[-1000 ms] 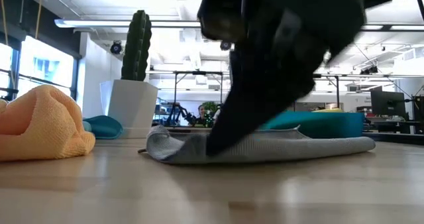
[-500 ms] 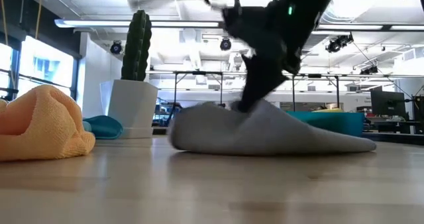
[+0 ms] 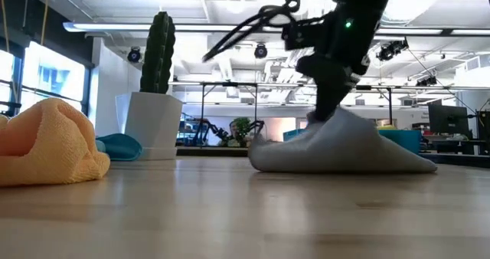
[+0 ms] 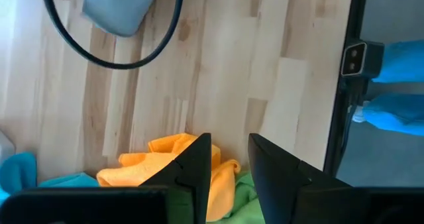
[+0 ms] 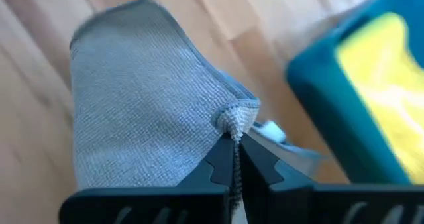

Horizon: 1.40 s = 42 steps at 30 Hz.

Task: Fold microfiber towels
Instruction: Fold the gray microfiber cloth

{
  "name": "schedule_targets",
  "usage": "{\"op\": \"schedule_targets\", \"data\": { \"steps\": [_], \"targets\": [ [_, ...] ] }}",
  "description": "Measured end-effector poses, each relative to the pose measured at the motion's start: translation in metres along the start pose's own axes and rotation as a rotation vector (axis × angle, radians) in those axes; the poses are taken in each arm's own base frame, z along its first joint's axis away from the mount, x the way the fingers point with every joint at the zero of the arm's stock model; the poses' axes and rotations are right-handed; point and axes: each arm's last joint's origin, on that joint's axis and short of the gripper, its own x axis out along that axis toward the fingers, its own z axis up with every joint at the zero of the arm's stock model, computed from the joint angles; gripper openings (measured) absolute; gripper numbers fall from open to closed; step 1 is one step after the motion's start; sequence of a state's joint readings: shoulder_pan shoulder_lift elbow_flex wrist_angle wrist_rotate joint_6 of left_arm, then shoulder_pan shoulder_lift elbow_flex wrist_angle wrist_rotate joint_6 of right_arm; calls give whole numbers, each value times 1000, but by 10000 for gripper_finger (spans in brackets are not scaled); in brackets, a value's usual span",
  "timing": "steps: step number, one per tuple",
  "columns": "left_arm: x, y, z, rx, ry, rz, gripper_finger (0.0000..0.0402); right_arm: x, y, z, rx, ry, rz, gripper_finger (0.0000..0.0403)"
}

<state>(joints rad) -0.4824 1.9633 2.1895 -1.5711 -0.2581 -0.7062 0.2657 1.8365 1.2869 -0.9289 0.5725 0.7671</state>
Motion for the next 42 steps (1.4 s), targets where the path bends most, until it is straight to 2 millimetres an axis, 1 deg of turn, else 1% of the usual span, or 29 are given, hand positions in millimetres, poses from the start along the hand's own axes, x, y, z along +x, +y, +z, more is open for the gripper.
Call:
{"op": "schedule_targets", "data": {
  "steps": [5,9,13,18,25,29,32,36,39,42],
  "targets": [
    [2,6,5,-10,1,7,90,-12,-19,-3,52,1,-112,0],
    [3,9,7,-20,1,11,90,-13,-36,-10,66,72,-243,0],
    [3,10,8,-20,-8,23,90,-2,-46,-23,63,132,-323,0],
    [3,10,8,-28,-10,25,90,18,-56,-46,108,234,-388,0],
    [3,12,10,-42,-30,43,90,26,-60,-72,113,313,-420,0],
    [4,14,12,-54,-30,47,90,31,-59,-83,112,363,-403,0],
    [5,16,13,-62,-30,49,90,27,-59,-88,100,401,-410,0],
    [5,18,14,-66,-31,50,90,12,-58,-83,77,385,-433,0],
    [5,17,15,-68,-39,44,90,0,-61,-80,101,353,-414,0],
    [5,16,16,-76,-45,39,90,-6,-62,-82,138,366,-384,0]
  ]
}}
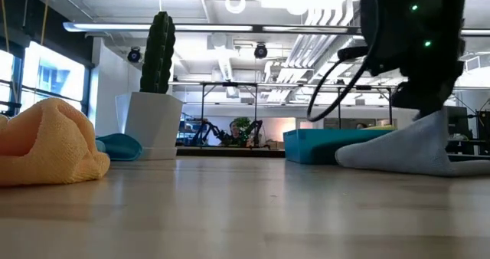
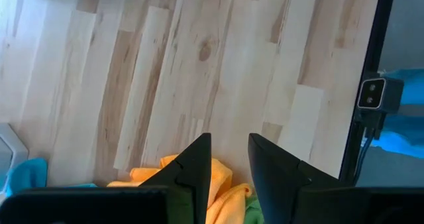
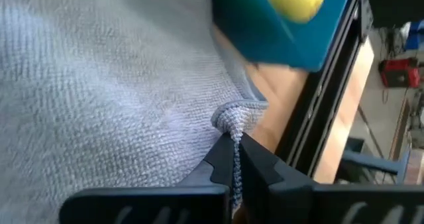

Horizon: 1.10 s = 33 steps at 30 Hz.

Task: Fold microfiber towels
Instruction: Fold the gray microfiber cloth

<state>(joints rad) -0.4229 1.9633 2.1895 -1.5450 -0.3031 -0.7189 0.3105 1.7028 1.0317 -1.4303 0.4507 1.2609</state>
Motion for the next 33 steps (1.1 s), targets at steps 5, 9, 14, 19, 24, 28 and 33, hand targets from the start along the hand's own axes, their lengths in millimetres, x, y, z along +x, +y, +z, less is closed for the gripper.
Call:
{"op": "schedule_targets", "data": {
  "steps": [5,9,14,19,24,28,33],
  "targets": [
    [0,-1,-1,-8,0,-1,90,-6,-1,-12,26,35,-4,0],
    [-1,-2,-2,-20,-3,0,90,-10,-1,-21,33,79,-1,0],
    [-1,-2,-1,-22,-19,10,90,-13,2,-31,10,157,28,0],
    [-1,-3,0,-28,-32,0,90,-16,4,-39,-52,211,50,0],
    [-1,-4,0,-28,-38,-3,90,-16,7,-40,-126,199,89,9],
    [-2,-6,-1,-24,-41,-8,90,-16,8,-39,-172,191,93,51],
    [-4,-11,-4,-13,-48,-19,90,-16,-1,-40,-280,191,11,108]
  ]
}}
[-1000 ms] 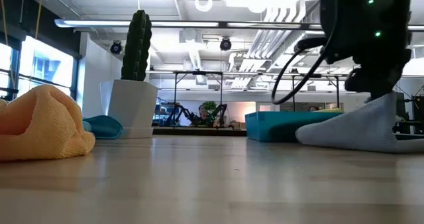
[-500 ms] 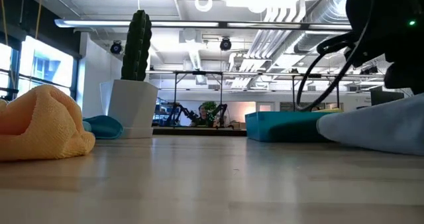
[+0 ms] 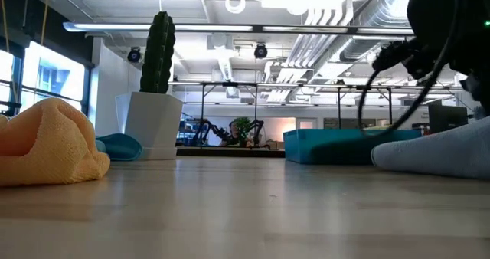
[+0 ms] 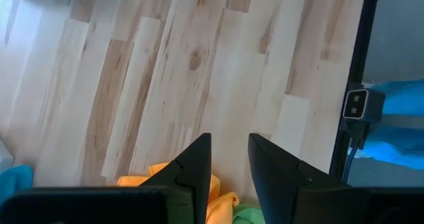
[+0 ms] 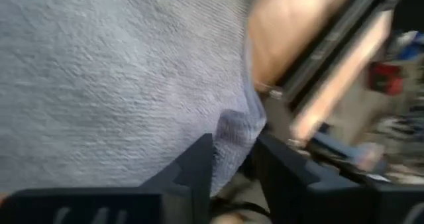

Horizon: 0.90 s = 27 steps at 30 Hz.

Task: Fold microfiber towels
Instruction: Fold the gray microfiber cloth, then put the folded gray microfiber cloth into the blue bin

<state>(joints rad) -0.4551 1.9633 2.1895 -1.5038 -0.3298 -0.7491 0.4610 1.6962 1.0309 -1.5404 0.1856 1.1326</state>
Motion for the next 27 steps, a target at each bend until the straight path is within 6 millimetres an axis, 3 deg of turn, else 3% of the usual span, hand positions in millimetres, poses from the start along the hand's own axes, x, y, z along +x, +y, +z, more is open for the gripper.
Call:
{"op": "schedule_targets", "data": {
  "steps": [4,18,23,27],
  "targets": [
    [-1,-3,-2,-9,-8,3,90,-1,-3,-1,-94,33,3,127],
    [-3,-7,-5,-42,-18,-1,90,-3,0,-3,-141,100,96,129],
    [-3,-7,-5,-43,-20,-4,90,-3,1,-1,-109,49,92,129],
    [-3,-7,-5,-46,-21,-4,90,-4,13,5,-99,-18,207,129]
  ]
}}
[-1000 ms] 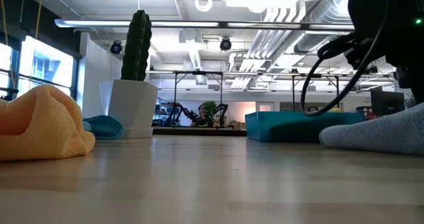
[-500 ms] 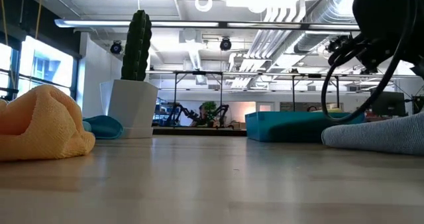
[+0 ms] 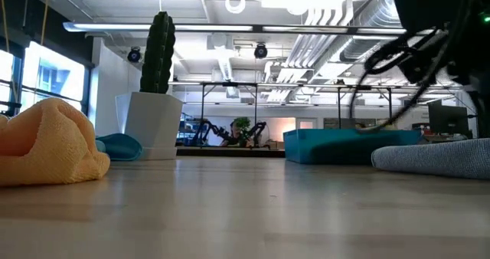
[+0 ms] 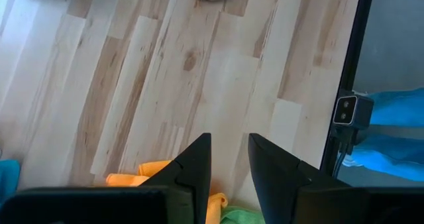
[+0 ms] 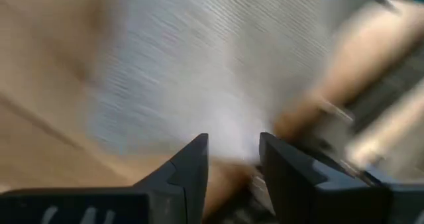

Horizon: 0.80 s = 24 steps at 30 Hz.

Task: Fold microfiber towels
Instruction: Put the folded gray microfiber cloth into the blue bin

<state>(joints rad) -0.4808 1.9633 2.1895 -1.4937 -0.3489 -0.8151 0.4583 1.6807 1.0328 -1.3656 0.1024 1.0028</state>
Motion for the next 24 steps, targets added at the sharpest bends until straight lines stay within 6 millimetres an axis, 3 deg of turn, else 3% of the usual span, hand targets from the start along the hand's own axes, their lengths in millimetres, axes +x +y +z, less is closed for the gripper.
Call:
{"op": "schedule_targets", "data": {
  "steps": [14,18,21,24],
  "targets": [
    [-3,-6,-6,-1,9,-19,90,-4,41,38,-21,-318,368,129],
    [-4,-8,-9,8,11,-21,90,-14,34,37,-18,-304,336,128],
    [-5,-9,-10,12,12,-20,90,-28,20,33,-14,-312,221,121],
    [-5,-9,-10,12,12,-19,90,-28,9,26,-31,-264,122,110]
  ]
}}
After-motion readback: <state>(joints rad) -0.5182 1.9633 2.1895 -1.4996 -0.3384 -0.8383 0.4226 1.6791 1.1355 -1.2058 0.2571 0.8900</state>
